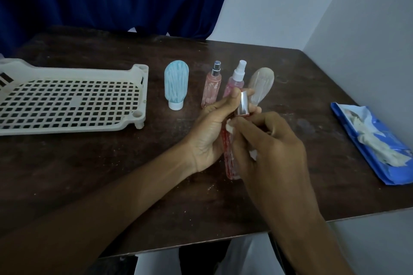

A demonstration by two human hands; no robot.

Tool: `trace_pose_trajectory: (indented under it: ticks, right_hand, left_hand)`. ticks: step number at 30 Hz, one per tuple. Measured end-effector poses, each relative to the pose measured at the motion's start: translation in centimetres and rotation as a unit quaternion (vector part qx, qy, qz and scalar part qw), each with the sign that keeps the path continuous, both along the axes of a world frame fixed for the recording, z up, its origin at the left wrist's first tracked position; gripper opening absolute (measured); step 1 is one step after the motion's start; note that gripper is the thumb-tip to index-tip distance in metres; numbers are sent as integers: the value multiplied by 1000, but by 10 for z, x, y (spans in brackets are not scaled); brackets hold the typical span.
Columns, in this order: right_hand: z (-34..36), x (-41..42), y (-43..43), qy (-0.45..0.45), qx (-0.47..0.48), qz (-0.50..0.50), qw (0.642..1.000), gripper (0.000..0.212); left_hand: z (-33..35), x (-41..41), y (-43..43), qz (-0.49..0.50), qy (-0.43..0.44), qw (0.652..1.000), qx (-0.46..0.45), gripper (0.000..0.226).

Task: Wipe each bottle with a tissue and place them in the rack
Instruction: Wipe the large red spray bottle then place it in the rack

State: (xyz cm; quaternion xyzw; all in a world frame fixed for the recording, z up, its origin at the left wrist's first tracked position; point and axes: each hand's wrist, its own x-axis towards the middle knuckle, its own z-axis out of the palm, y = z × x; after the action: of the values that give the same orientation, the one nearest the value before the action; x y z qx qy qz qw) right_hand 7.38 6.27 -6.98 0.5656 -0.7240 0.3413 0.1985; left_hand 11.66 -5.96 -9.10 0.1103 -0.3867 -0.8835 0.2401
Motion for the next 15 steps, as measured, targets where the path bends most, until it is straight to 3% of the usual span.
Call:
trace_pose_trajectory:
  ticks: [11, 15]
  right_hand:
    - [-4, 3, -2, -25, -5, -2, 1000, 26]
    - [-3, -19, 8, -55, -8, -49, 997, 26]
  left_hand:
    - [-1, 0, 2, 10, 6, 1000, -5, 40]
    - [-2, -1, 1, 20, 4, 1000, -14, 41]
